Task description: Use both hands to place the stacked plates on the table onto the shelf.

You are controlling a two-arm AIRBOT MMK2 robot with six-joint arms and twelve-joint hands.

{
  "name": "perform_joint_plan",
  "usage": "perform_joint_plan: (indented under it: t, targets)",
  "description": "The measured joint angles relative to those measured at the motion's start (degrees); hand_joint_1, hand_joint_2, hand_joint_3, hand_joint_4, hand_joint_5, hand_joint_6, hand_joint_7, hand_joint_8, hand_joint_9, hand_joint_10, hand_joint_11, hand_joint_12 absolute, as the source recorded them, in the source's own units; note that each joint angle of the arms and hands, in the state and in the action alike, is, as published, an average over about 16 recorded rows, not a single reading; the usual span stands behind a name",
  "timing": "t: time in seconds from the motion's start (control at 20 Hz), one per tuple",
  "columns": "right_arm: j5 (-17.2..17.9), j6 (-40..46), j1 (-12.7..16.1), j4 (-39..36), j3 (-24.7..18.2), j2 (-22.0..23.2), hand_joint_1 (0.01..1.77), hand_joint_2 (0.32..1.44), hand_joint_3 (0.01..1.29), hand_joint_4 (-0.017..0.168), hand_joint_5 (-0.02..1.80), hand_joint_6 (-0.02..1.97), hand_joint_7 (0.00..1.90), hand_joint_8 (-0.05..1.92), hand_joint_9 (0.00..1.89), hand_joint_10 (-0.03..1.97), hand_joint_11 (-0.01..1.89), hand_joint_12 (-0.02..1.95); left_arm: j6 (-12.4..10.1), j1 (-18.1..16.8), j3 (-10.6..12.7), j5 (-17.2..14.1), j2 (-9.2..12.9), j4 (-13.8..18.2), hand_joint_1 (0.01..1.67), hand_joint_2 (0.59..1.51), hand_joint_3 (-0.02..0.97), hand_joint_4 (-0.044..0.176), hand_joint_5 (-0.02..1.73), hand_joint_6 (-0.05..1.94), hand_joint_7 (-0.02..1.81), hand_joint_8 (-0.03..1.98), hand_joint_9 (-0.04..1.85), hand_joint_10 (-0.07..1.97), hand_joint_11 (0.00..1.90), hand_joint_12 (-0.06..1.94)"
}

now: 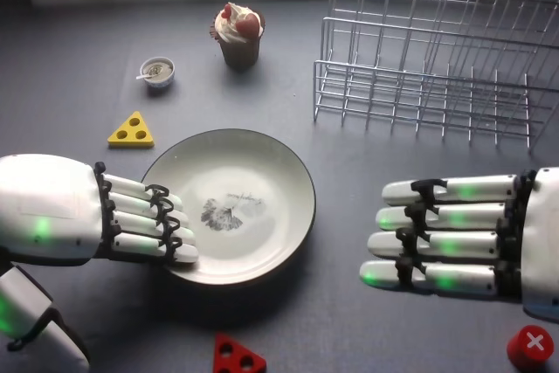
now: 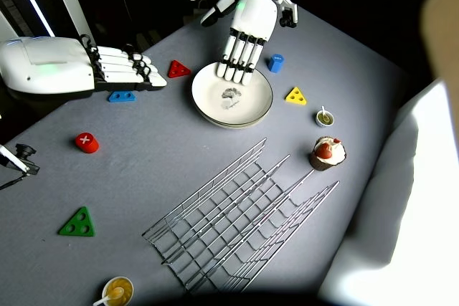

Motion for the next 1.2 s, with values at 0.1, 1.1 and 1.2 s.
perform_joint_plan:
  t: [0.1, 1.1, 1.2]
  targets:
    - [-0.1, -1.8, -0.4, 0.5, -0.4, 0.0, 0.02, 0.89, 0.02, 0.004, 0.14, 0.0, 0.17, 0.0, 0.17, 0.0, 0.13, 0.02, 0.0, 0.4, 0.7, -0.4, -0.3, 0.0, 0.03, 0.973, -0.007, -0.007, 0.1, -0.02, 0.11, 0.0, 0.11, -0.01, 0.1, 0.02]
    - [-1.4, -3.9, 0.5, 7.0, 1.3, -0.3, 0.02, 0.89, 0.02, 0.004, 0.14, 0.0, 0.15, 0.0, 0.15, 0.0, 0.13, 0.02, 0.1, 0.3, 4.7, -1.1, -1.6, -1.9, 0.04, 0.968, -0.006, 0.002, 0.12, -0.01, 0.11, -0.01, 0.12, -0.01, 0.1, 0.0]
    - [-1.5, -3.9, 0.5, 7.1, 1.4, -0.3, 0.02, 0.89, 0.02, 0.004, 0.13, 0.0, 0.14, 0.0, 0.15, 0.0, 0.13, 0.02, 0.2, 0.7, 5.0, -1.3, -1.7, -2.2, 0.05, 0.969, -0.006, 0.003, 0.12, 0.0, 0.11, -0.01, 0.12, -0.01, 0.09, -0.01]
